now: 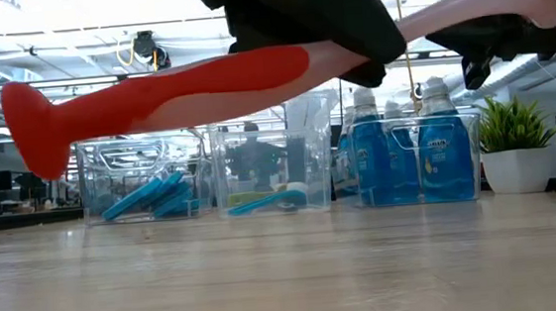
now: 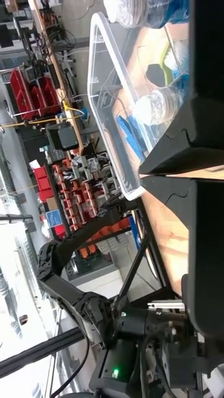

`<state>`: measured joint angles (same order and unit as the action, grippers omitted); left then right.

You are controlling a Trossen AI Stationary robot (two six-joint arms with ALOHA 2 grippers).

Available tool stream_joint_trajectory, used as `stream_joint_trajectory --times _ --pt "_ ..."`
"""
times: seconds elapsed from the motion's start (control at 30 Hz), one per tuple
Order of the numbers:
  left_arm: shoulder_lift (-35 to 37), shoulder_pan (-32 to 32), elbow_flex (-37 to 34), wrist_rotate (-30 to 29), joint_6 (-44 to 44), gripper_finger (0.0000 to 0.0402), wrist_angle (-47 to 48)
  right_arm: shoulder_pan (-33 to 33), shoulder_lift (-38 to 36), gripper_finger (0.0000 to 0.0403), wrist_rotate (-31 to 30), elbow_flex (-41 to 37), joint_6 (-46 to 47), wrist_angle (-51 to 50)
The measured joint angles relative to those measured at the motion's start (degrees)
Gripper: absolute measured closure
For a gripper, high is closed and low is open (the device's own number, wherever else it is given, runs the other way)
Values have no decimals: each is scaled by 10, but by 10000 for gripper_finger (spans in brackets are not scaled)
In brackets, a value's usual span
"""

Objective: Pick & Place Kitchen Sink Supplies
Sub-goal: Put the orange dishwashing brush into the white bin

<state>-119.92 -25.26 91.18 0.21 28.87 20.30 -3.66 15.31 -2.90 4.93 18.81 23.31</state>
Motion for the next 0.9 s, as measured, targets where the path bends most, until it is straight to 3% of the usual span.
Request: stream_joint_trajectory --times 0.2,0.6,0.7,0.9 --pt "0 6 0 -2 30 356 -4 0 0 399 0 0 0 0" --pt "19 25 1 -72 260 356 50 0 0 399 0 0 0 5" --pt "51 25 1 -124 300 356 88 0 0 399 0 0 0 6" --pt "150 29 1 -306 352 356 167 0 0 399 0 0 0 17"
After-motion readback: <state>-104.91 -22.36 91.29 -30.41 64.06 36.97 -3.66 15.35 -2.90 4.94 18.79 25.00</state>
